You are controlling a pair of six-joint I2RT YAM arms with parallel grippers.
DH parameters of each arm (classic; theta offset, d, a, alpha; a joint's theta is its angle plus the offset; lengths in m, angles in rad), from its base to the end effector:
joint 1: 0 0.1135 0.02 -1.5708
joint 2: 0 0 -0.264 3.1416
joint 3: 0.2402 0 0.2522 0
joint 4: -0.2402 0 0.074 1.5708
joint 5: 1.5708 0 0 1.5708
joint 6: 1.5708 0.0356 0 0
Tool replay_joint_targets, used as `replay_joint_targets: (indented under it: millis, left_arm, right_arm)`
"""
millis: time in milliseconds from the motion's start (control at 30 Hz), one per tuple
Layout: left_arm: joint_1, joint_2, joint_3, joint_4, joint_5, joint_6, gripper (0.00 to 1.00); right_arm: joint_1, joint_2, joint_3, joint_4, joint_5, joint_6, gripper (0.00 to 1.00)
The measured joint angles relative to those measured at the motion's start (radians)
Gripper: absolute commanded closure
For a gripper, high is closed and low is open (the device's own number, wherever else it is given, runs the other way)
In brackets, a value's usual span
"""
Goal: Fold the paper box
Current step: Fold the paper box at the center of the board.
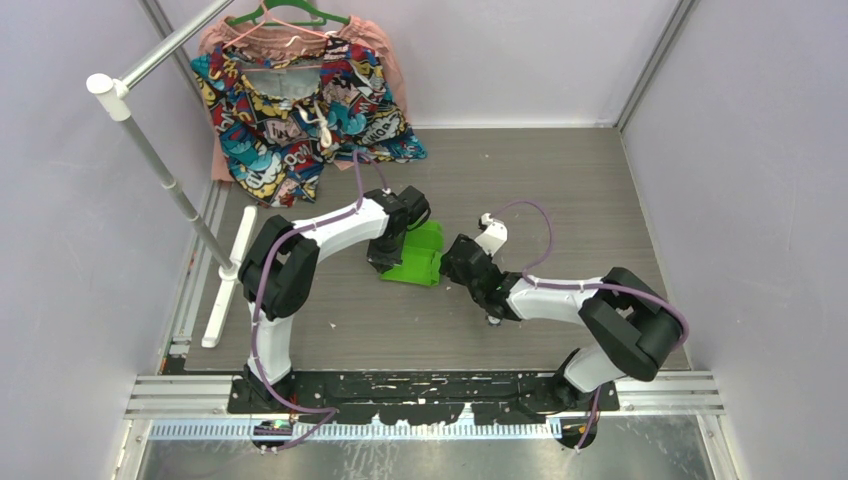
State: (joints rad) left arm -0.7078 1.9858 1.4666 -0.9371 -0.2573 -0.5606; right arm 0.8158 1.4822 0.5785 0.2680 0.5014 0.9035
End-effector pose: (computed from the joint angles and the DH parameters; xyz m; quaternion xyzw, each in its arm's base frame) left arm 0.2956 -0.2410 0.1779 0.0655 0.9880 0.0696 0.1216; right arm 0.2043 0.1922 0.1587 0.1496 0.8590 0.1862 0.4528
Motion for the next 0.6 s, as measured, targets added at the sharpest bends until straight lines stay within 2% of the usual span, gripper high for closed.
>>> replay_joint_targets:
  millis: [600]
  left_arm:
    - [-0.005,0.002,0.001,-0.003,-0.001,-0.001,1.00]
  right_arm:
    - [-0.003,0.078,0.007,0.047,-0.060,0.016,0.55]
